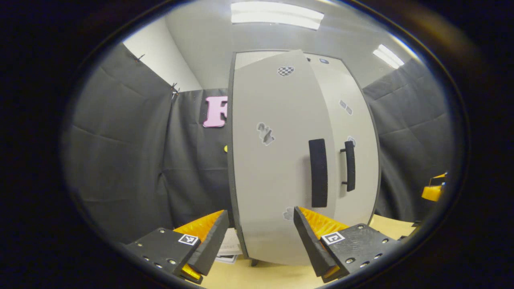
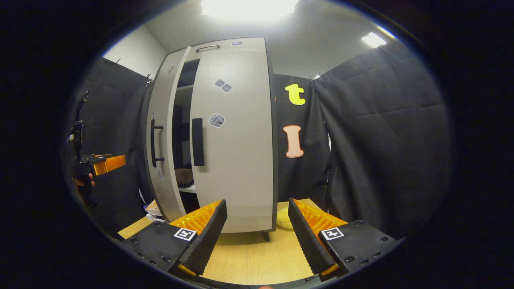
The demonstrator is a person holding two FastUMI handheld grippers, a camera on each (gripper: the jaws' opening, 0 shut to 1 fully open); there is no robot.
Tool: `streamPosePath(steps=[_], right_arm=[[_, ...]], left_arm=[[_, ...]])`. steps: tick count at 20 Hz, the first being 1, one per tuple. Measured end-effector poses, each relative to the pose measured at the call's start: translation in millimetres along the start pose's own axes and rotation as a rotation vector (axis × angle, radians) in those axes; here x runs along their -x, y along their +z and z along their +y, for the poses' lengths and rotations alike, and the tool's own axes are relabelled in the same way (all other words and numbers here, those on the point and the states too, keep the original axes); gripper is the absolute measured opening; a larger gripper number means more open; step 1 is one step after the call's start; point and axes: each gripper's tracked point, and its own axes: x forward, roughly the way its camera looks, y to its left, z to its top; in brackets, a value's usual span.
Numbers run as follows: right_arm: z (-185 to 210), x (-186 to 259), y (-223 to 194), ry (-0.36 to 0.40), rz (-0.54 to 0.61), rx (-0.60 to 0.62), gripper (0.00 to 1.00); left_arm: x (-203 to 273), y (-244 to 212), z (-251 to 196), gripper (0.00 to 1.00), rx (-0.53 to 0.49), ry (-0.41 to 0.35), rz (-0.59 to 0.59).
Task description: Grab one shoe with the right hand and put it into the shoe cabinet, grab the other shoe with the left hand and put it into the shoe cabinet; then close the right door with the right hand and the left door with the left hand.
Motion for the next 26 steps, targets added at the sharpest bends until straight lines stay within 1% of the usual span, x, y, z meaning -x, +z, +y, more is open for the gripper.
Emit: streamPosePath(steps=[3, 4, 5, 6, 7, 8, 10, 11, 12, 13, 14, 16, 17, 18, 19, 22, 23, 24, 25, 26], right_arm=[[4, 4, 1, 0.01, -0.006, 0.011, 0.94], [6, 6, 1, 0.017, -0.01, 0.013, 0.96], [8, 8, 3, 0.022, -0.014, 0.016, 0.94], [9, 10, 4, 0.025, -0.019, 0.022, 0.94], [8, 12, 6, 0.024, -0.03, 0.028, 0.94], [7, 14, 8, 0.023, -0.042, 0.033, 0.97], [5, 20, 11, 0.023, -0.065, 0.036, 0.97], [4, 23, 11, 0.021, -0.073, 0.037, 0.94], [1, 25, 12, 0.018, -0.078, 0.038, 0.94], [-2, 29, 13, 0.013, -0.084, 0.038, 0.97], [-5, 31, 14, 0.008, -0.091, 0.036, 0.97], [-9, 32, 14, 0.0, -0.099, 0.028, 0.97], [-10, 33, 14, -0.003, -0.1, 0.024, 0.94], [-12, 34, 14, -0.004, -0.103, 0.022, 0.96], [-12, 34, 14, -0.004, -0.104, 0.022, 0.97], [-14, 36, 16, -0.008, -0.111, 0.029, 0.97], [-14, 36, 16, -0.006, -0.113, 0.029, 0.97], [-13, 36, 16, -0.004, -0.116, 0.029, 0.94], [-14, 37, 17, -0.004, -0.118, 0.027, 0.94], [-14, 37, 17, -0.003, -0.119, 0.025, 0.96]], left_arm=[[11, -7, 13, 0.94, -0.011, 0.03, 0.014], [11, -9, 13, 0.94, -0.008, 0.035, 0.019], [13, -10, 14, 0.94, -0.003, 0.039, 0.023], [17, -12, 16, 0.94, 0.0, 0.043, 0.024], [29, -16, 25, 0.94, -0.001, 0.049, 0.023], [41, -21, 32, 0.94, -0.004, 0.055, 0.027], [63, -32, 45, 0.94, -0.011, 0.062, 0.043], [77, -39, 53, 0.94, -0.016, 0.065, 0.051], [88, -43, 59, 0.94, -0.021, 0.072, 0.057], [97, -48, 66, 0.94, -0.021, 0.081, 0.064], [105, -49, 70, 0.94, -0.014, 0.091, 0.066], [106, -46, 72, 0.94, 0.015, 0.102, 0.06], [106, -47, 74, 0.94, 0.024, 0.109, 0.057], [107, -45, 77, 0.94, 0.027, 0.117, 0.051], [109, -43, 78, 1.0, 0.024, 0.124, 0.046], [116, -41, 78, 1.0, 0.009, 0.139, 0.029], [117, -40, 79, 0.94, 0.006, 0.146, 0.029], [118, -39, 79, 1.0, 0.003, 0.148, 0.027], [118, -40, 80, 1.0, 0.001, 0.151, 0.028], [118, -40, 80, 1.0, 0.0, 0.151, 0.029]])
